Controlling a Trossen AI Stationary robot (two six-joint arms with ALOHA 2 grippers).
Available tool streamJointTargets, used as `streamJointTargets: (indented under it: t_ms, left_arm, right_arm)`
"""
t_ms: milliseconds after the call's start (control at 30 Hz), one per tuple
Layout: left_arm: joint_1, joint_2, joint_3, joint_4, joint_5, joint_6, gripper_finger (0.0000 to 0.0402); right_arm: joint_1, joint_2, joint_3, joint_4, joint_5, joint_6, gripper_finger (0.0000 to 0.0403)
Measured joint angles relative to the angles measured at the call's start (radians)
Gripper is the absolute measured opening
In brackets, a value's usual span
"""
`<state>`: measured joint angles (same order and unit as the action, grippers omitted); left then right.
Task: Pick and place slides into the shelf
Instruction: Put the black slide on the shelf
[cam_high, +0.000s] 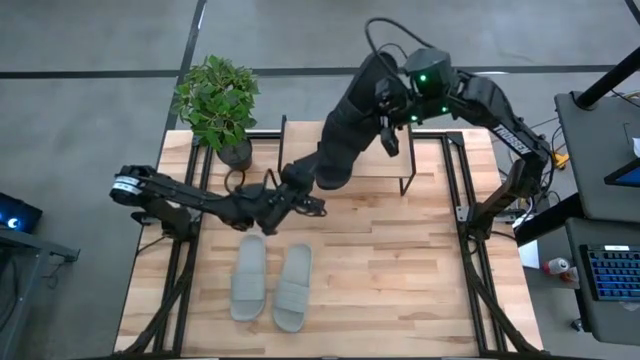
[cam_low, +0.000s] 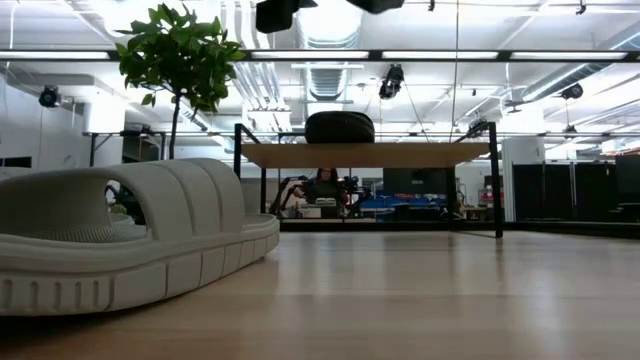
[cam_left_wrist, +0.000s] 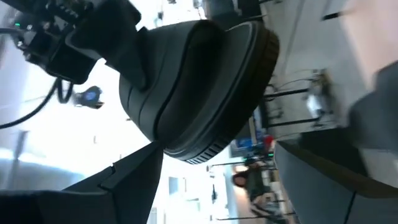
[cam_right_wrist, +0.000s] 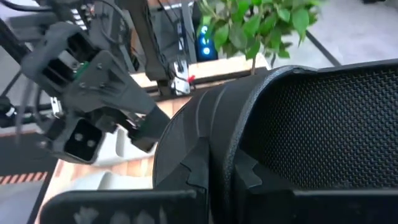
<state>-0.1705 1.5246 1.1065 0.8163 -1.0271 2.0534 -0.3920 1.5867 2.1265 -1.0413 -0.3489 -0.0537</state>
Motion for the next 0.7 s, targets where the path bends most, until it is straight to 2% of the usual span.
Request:
streamJointTargets:
  t_ms: [133,233,500,700]
  left_arm:
    - [0.013,0.008,0.000,0.100,0.058,0.138,0.0290]
    - [0.014,0.012,0.000,0.103,0.123,0.219,0.0290]
    - [0.020,0.013,-0.001,0.127,0.252,0.341,0.0290]
    - [0.046,0.013,0.007,0.155,0.276,0.370,0.0290]
  right_arm:
    - [-0.003,0.000,0.048,-0.002,-0.005,0.000,0.0013]
    - [-0.008,0.000,0.071,0.004,-0.037,0.017,0.0013]
    - [-0.015,0.002,0.078,0.006,-0.079,0.054,0.0013]
    - [-0.015,0.024,0.078,0.029,-0.096,0.065,0.0013]
